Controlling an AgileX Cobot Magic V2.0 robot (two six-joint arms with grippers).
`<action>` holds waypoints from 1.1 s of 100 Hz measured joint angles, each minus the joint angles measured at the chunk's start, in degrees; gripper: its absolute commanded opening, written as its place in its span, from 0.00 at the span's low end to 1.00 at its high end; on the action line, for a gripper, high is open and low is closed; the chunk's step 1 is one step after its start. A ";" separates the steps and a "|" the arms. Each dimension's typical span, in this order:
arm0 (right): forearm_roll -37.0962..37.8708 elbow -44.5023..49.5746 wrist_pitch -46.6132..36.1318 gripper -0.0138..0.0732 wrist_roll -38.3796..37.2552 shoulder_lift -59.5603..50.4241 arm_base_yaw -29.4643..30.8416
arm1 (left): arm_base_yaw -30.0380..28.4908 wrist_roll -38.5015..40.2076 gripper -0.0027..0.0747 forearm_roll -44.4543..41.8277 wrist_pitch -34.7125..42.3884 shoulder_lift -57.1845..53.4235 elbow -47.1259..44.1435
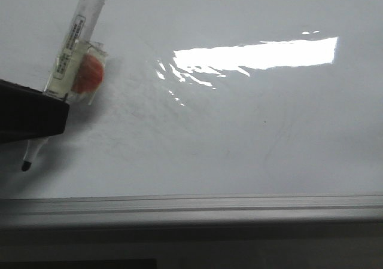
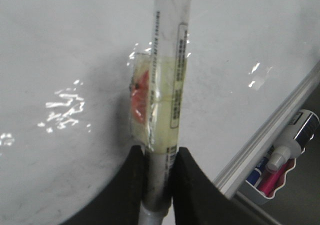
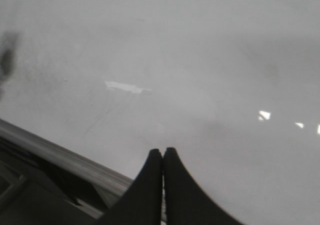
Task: Write number 9 on whiteboard
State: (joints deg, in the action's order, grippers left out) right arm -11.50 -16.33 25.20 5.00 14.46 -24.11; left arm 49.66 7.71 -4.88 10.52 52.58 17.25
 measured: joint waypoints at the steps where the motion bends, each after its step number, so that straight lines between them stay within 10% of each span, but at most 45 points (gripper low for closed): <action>1: -0.12 -0.15 0.00 0.09 0.00 0.11 0.00 | 0.00 0.00 0.01 -0.52 0.00 -0.17 0.00; 21: -1.46 -6.70 1.08 0.16 5.97 6.41 -7.34 | 2.08 0.00 0.01 -16.13 -0.03 -0.79 0.00; 43: -3.03 -14.74 1.92 0.60 10.83 18.65 -16.40 | 3.91 0.00 0.01 -23.29 0.24 0.14 1.17; 72: -3.64 -22.06 -0.83 0.60 13.38 32.57 -30.80 | 4.15 0.00 0.01 -30.95 1.49 0.31 1.28; 110: -3.76 -28.42 -2.78 0.60 13.60 44.82 -32.52 | 4.15 0.00 0.01 -34.15 2.73 0.31 1.28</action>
State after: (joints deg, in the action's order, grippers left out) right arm -15.27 -44.75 22.42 18.60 59.28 -56.63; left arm 53.81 7.71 -39.03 13.26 52.89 18.53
